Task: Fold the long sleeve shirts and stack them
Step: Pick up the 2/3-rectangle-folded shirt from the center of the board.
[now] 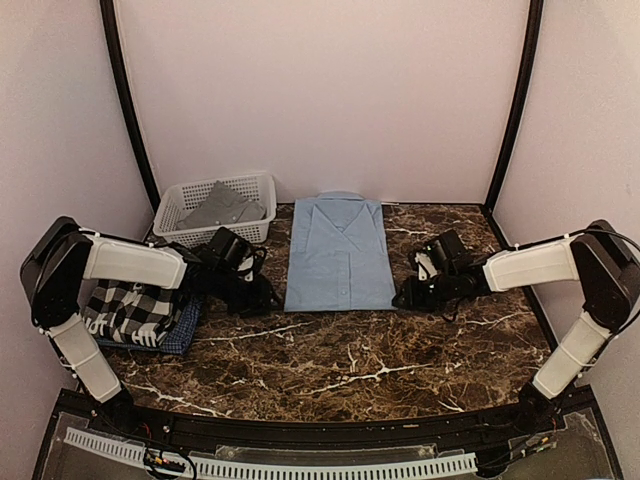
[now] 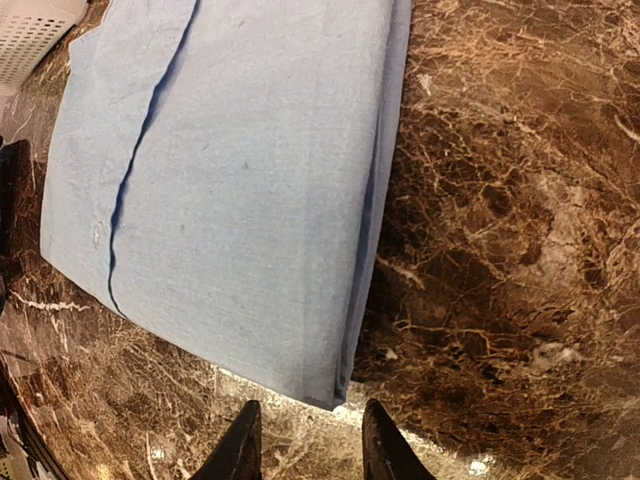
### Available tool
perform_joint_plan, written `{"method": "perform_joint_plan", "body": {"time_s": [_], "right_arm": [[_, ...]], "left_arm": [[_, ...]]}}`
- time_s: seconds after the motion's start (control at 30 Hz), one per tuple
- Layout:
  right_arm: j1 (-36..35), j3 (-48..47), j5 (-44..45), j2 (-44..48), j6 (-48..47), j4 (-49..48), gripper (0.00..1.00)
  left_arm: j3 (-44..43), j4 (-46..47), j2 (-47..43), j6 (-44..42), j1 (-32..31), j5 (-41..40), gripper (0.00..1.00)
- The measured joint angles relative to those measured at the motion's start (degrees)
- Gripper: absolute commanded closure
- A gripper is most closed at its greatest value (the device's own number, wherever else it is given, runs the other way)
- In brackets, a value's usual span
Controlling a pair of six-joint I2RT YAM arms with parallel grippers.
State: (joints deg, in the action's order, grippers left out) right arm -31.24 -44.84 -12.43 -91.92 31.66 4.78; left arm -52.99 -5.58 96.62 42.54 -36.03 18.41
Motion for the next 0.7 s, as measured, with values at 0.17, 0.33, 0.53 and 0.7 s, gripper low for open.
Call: {"method": "perform_joint_plan", "body": {"time_s": [0.17, 0.33, 0.53, 0.7], "right_arm": [[-0.02, -0.28, 1.25, -0.61, 0.39, -0.5, 0.69], [-0.61, -0.9, 3.48, -2.84, 0.31, -0.09, 0.7], [-2.21, -1.01, 6.1, -3.34, 0.15, 0.7, 0.71], [-2.89, -1.77, 7.58, -3.87, 0.11, 1.25, 0.73]], "left_arm": [[0.28, 1.36, 0.02, 0.68, -0.26, 0.2, 0.61], [0.28, 1.84, 0.5, 0.76, -0.46, 0.2, 0.61], [0.28, 1.88, 1.86, 0.74, -0.52, 0.15, 0.61], [0.22, 1.88, 2.75, 0.72, -0.59, 0.15, 0.61]]}}
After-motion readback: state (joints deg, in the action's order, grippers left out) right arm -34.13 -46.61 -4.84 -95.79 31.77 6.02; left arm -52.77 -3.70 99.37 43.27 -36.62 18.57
